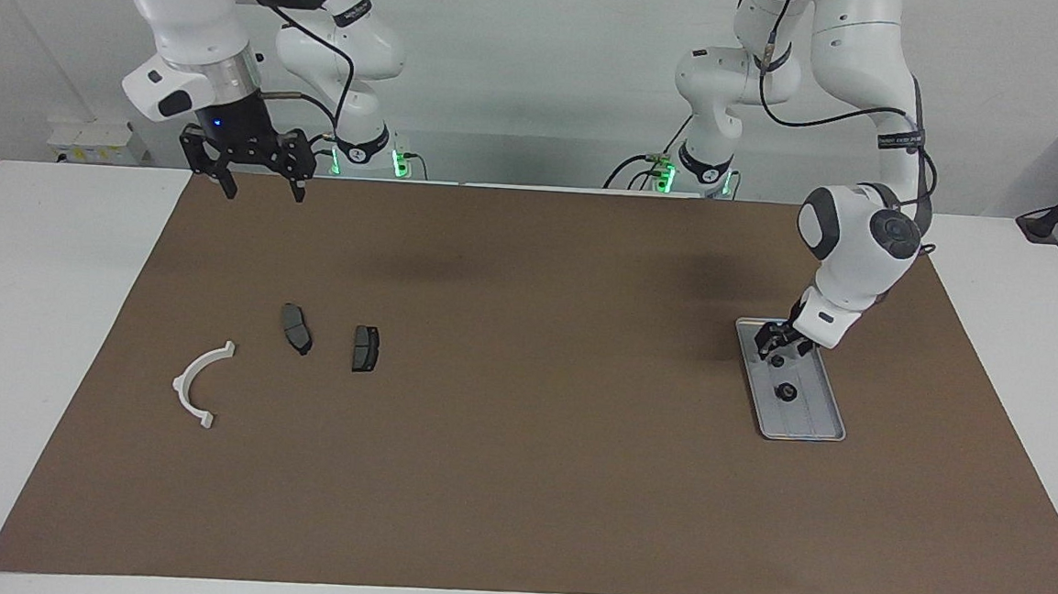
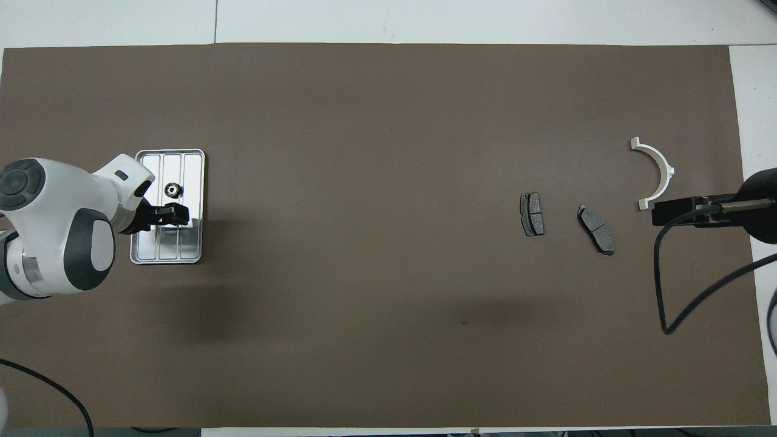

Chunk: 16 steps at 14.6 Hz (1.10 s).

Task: Place bearing gear from tray to pile
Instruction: 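Lift the bearing with the left gripper while the right gripper moves inward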

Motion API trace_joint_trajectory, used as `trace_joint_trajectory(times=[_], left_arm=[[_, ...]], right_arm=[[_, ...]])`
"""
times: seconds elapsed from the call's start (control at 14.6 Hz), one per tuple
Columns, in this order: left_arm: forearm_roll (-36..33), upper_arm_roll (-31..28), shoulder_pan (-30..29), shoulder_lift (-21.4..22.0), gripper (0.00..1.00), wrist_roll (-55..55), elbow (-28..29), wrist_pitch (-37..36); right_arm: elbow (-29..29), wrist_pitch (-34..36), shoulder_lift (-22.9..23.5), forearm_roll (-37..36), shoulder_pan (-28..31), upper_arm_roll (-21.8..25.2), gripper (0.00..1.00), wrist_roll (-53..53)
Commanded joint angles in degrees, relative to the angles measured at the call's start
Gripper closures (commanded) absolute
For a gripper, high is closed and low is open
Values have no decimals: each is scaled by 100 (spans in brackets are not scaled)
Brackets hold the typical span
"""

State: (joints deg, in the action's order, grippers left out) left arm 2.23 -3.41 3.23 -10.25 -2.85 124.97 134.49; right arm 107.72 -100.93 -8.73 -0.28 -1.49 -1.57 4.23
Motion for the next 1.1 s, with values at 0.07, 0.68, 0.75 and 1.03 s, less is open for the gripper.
trace_joint_trajectory(times=[0.07, 0.68, 0.75, 1.03], left_arm=[[-74, -11, -7, 58, 45, -5, 168, 262], [-74, -11, 20, -12, 99, -110, 213, 535], [-65, -11, 28, -39, 100, -145, 90, 422], [-56, -11, 116, -117, 100, -338, -2093, -2175]], right_arm=[[144, -734, 660, 143, -96, -10, 4, 455], [135, -2388, 2103, 134, -387, -10, 5, 1115], [135, -2484, 2138, 134, -387, -10, 5, 1106], [136, -2485, 2139, 134, -317, -10, 4, 1045]])
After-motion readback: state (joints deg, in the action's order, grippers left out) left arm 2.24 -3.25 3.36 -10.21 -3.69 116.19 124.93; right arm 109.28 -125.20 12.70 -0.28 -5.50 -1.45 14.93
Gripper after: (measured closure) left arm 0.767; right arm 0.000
